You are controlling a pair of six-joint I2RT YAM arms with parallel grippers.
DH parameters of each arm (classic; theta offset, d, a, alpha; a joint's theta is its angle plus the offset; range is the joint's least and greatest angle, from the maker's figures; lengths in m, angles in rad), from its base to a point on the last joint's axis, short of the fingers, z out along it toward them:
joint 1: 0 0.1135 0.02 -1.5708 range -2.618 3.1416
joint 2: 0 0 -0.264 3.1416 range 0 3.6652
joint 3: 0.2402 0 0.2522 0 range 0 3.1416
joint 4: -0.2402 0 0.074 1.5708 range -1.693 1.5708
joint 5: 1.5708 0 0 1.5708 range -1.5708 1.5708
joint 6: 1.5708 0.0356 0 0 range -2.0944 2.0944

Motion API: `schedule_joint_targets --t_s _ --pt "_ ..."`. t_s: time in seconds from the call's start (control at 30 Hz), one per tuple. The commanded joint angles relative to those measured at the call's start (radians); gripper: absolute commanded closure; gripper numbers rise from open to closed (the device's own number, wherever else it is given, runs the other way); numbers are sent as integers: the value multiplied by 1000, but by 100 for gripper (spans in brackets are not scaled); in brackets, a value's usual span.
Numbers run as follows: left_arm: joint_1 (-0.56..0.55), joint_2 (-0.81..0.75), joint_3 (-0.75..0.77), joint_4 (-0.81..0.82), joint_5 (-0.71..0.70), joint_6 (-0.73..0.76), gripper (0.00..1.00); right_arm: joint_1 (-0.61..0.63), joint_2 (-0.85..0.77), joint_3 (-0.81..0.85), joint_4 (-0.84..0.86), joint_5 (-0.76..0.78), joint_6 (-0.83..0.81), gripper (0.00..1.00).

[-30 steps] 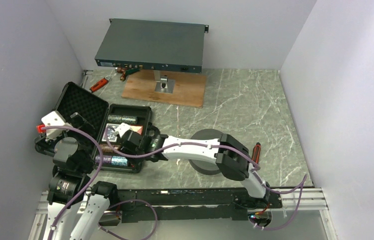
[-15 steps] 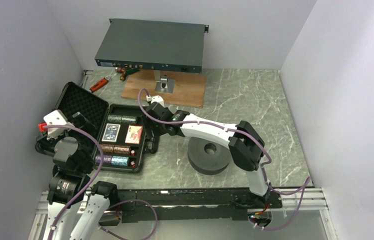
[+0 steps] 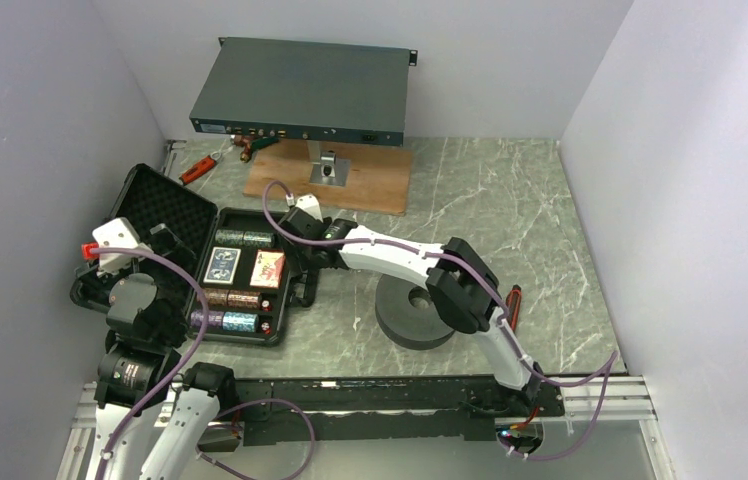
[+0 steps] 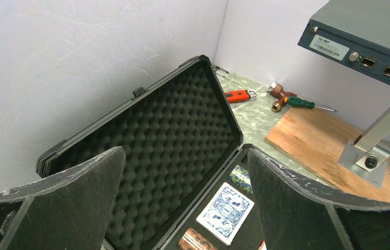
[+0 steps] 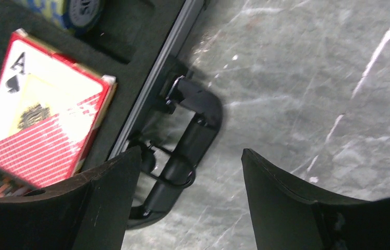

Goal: Pack up texas hold em set

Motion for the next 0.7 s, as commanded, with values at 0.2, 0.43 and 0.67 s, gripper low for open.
schedule_joint_targets --t_s 0.2,0.43,0.67 --pt "5 12 -1 34 33 17 7 -29 97 133 -69 119 -8 34" --pt "7 16 -1 35 41 20 7 -40 133 137 -31 69 -21 38" --pt "8 27 -1 36 50 21 7 -38 154 87 22 3 -36 45"
